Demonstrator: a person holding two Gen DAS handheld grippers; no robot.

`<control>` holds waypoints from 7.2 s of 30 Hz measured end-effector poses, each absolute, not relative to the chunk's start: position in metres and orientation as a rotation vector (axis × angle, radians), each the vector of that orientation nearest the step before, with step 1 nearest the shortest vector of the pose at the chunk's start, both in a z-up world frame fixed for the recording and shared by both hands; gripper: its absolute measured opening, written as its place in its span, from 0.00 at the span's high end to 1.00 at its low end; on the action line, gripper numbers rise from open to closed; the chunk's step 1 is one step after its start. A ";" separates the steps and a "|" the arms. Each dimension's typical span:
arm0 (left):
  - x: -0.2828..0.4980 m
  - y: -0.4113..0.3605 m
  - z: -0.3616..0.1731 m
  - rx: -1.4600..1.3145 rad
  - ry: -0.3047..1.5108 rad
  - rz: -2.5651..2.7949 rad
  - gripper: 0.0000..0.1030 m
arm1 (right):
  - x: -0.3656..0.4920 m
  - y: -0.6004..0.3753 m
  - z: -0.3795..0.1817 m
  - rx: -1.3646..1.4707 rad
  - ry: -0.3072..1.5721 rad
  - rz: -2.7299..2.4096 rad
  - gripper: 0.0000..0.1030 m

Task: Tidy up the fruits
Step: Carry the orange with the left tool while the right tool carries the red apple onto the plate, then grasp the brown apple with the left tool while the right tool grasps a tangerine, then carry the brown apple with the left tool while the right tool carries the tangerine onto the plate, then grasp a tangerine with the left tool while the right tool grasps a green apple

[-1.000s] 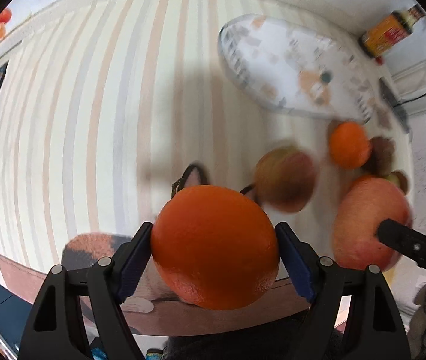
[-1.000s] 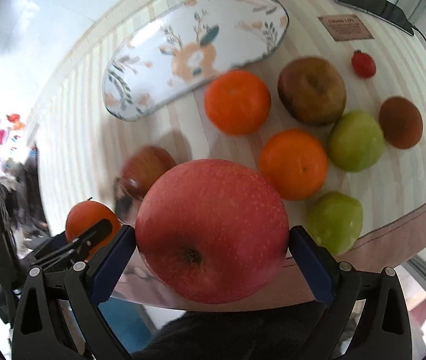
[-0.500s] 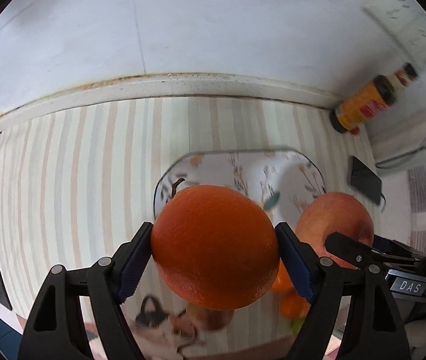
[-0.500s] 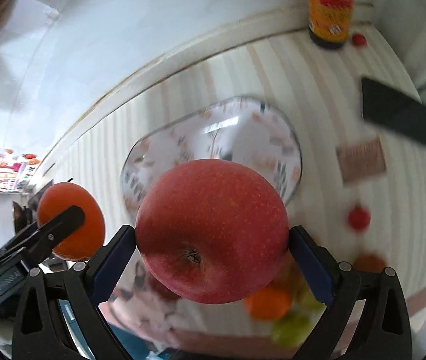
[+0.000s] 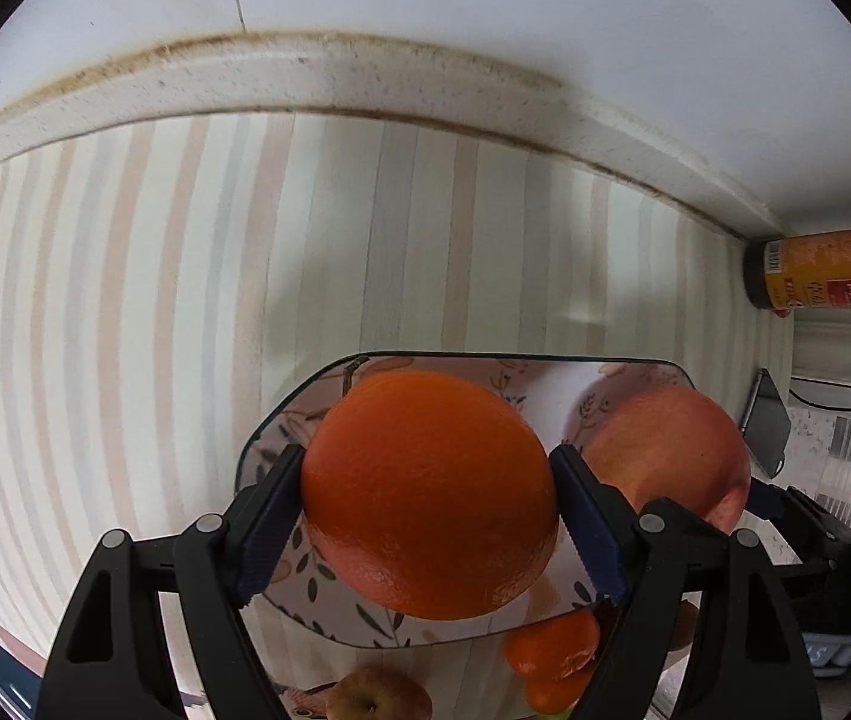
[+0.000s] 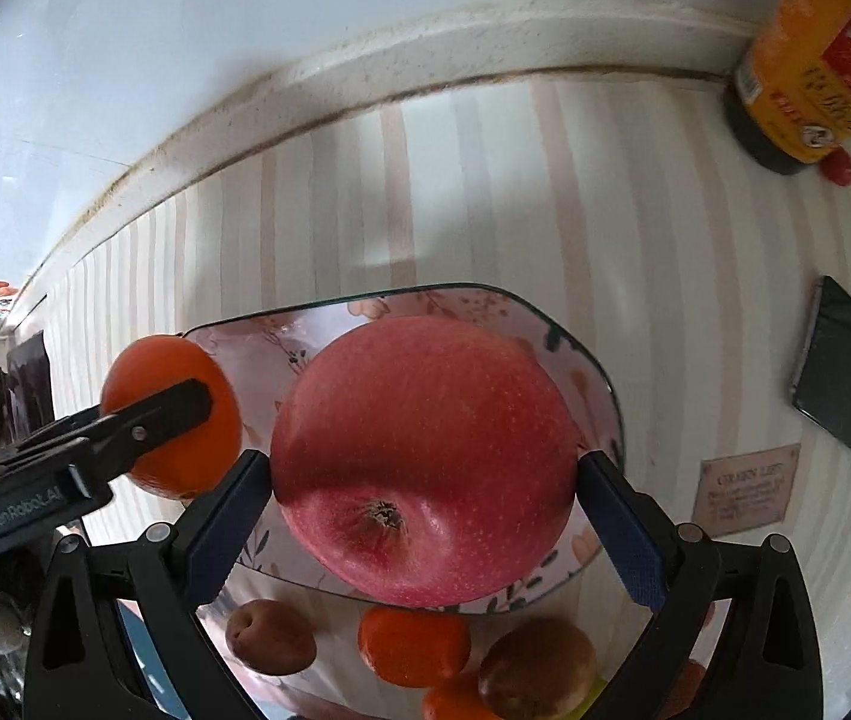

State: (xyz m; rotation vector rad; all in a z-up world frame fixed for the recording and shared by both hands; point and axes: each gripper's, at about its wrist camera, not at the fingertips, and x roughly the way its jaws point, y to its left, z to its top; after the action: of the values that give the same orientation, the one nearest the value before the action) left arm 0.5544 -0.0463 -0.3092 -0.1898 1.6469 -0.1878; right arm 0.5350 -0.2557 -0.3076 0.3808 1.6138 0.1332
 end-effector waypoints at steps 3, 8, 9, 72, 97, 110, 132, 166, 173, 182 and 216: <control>0.555 -0.051 -0.315 -0.176 1.668 -0.186 0.22 | 0.541 -0.251 -0.311 0.350 1.628 0.144 0.00; 0.552 -0.053 -0.320 -0.164 1.693 -0.171 0.22 | 0.554 -0.245 -0.290 0.303 1.596 0.165 0.00; 0.551 -0.052 -0.320 -0.168 1.698 -0.171 0.22 | 0.555 -0.244 -0.290 0.291 1.604 0.159 0.00; 0.345 -0.016 -0.164 0.008 1.263 -0.074 0.00 | 0.308 -0.244 -0.145 0.346 1.193 0.002 0.00; 0.359 -0.026 -0.319 -0.024 1.605 -0.057 0.36 | 0.361 -0.216 -0.271 0.361 1.424 0.112 0.30; 0.358 -0.001 -0.314 -0.064 1.591 -0.039 0.36 | 0.391 -0.147 -0.311 -0.151 1.519 0.138 0.34; 0.375 0.029 -0.327 -0.092 1.609 -0.095 0.38 | 0.365 -0.135 -0.324 0.173 1.630 0.314 0.33; 0.470 -0.010 -0.285 -0.232 1.574 -0.136 0.38 | 0.435 -0.242 -0.292 0.730 1.390 0.125 0.33; 0.475 -0.015 -0.264 -0.190 1.495 -0.166 0.05 | 0.435 -0.244 -0.293 0.719 1.377 0.107 0.11; 0.452 -0.013 -0.243 -0.048 1.398 -0.071 0.05 | 0.419 -0.233 -0.254 0.281 1.333 -0.003 0.05; 0.327 -0.017 -0.124 -0.025 1.156 -0.105 0.05 | 0.291 -0.208 -0.112 0.221 1.069 0.073 0.03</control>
State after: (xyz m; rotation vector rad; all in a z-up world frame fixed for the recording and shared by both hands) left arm 0.3273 -0.0173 -0.1240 -0.0250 1.1555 -0.1049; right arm 0.2914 -0.2076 -0.1124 0.2211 1.0690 0.0731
